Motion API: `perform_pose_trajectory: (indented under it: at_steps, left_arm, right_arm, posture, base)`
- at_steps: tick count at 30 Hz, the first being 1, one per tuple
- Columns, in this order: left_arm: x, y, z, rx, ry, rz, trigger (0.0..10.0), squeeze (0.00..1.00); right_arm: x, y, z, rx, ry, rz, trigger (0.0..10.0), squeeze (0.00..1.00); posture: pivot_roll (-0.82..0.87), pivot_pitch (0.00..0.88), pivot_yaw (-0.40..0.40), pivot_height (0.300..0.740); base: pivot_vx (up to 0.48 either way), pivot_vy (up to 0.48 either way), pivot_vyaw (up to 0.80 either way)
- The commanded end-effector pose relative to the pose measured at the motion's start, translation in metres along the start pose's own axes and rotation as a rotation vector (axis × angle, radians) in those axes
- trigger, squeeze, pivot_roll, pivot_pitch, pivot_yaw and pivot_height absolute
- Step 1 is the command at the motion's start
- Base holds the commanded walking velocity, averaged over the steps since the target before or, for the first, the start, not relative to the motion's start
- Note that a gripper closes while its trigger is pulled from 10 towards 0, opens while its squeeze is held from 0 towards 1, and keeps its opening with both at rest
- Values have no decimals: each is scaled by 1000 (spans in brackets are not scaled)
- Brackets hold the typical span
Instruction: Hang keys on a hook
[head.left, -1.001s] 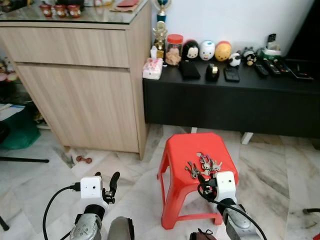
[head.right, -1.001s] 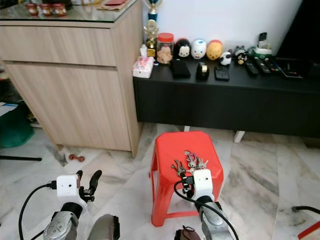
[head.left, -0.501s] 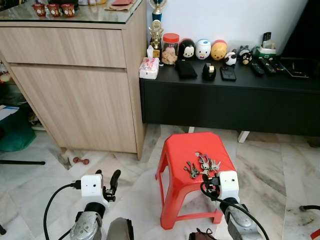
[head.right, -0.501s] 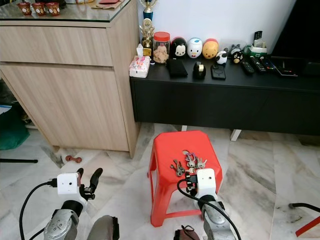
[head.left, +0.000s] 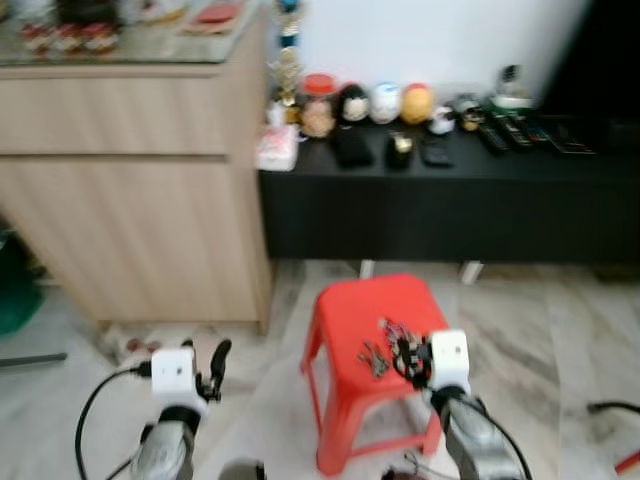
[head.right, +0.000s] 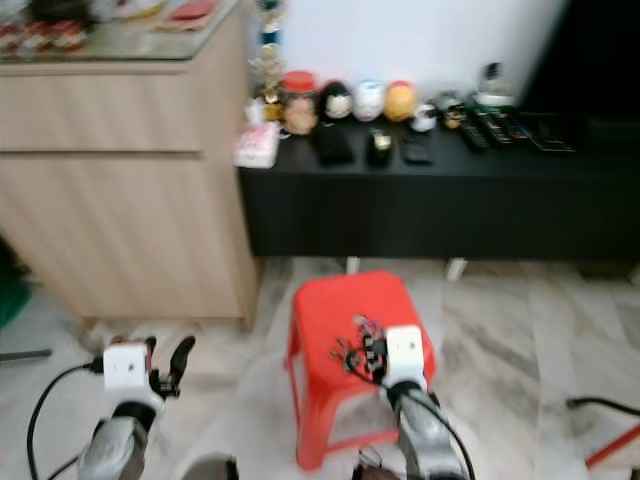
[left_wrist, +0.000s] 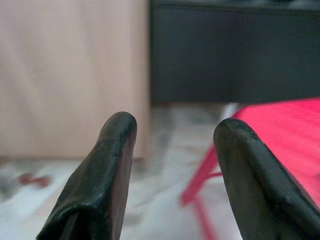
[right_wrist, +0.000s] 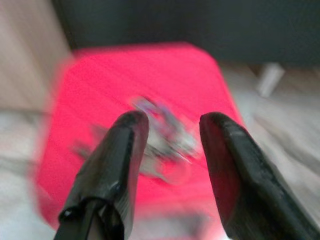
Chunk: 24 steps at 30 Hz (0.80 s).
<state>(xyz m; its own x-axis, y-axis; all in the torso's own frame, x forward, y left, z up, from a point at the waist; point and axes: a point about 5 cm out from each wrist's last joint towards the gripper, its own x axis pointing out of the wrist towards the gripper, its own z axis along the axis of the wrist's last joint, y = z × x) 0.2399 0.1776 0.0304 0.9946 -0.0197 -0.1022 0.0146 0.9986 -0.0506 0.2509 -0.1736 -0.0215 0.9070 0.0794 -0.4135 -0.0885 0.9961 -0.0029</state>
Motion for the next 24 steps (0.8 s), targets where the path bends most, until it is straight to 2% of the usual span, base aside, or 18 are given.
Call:
perform_pose_trajectory:
  at_steps: [1, 4, 24]
  left_arm:
    - [-4, 10, -2, 6, 10, 23, 10000, 0]
    - [-4, 10, -1, 4, 7, 24, 10000, 0]
    - [-2, 9, -3, -4, 15, 26, 10000, 0]
  right_arm:
    - [6, 8, 10, 8, -30, 18, 10000, 0]
    - [6, 8, 10, 8, -30, 18, 10000, 0]
    - [7, 9, 10, -14, -18, 77, 10000, 0]
  posture:
    - [-14, 0, -48, 638]
    - [-12, 0, -48, 638]
    - [-14, 0, -50, 638]
  base:
    - [352, 0, 0]
    - [335, 0, 0]
    - [0, 0, 0]
